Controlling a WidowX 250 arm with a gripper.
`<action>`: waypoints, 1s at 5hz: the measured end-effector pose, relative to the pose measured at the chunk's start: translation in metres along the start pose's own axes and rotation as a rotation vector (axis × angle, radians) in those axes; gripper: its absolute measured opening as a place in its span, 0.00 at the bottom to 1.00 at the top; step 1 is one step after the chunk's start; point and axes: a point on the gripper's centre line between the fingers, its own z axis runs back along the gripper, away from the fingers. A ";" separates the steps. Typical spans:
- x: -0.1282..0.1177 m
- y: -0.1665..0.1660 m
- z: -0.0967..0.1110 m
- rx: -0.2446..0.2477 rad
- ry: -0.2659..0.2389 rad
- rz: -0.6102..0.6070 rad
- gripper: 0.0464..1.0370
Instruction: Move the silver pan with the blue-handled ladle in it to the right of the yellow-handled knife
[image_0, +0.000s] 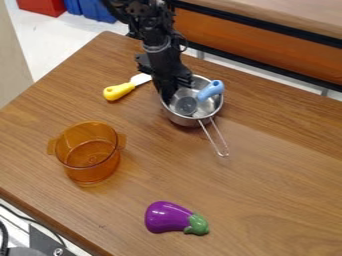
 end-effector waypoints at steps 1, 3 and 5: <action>-0.001 0.004 0.001 -0.005 0.018 0.011 0.03; -0.001 0.006 0.004 0.004 0.044 0.030 0.39; 0.002 0.007 0.017 -0.024 0.061 0.104 0.91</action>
